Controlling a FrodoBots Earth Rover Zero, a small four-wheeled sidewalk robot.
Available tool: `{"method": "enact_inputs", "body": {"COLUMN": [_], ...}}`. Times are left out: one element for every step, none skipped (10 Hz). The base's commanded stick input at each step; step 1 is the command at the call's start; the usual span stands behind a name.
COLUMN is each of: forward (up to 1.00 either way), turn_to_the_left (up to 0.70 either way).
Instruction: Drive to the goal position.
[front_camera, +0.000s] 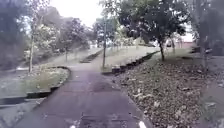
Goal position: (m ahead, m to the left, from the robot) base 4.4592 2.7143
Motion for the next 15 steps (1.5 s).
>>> {"method": "enact_inputs", "body": {"forward": [0.70,0.70,0.70,0.70,0.70,0.70,0.70,0.70,0.70,0.70,0.70,0.70,0.70,0.70,0.70], "turn_to_the_left": [0.00,0.23,0.16,0.00,0.00,0.00,0.00,0.05,0.32,0.31,0.00,0.00,0.00,0.32,0.35]}}
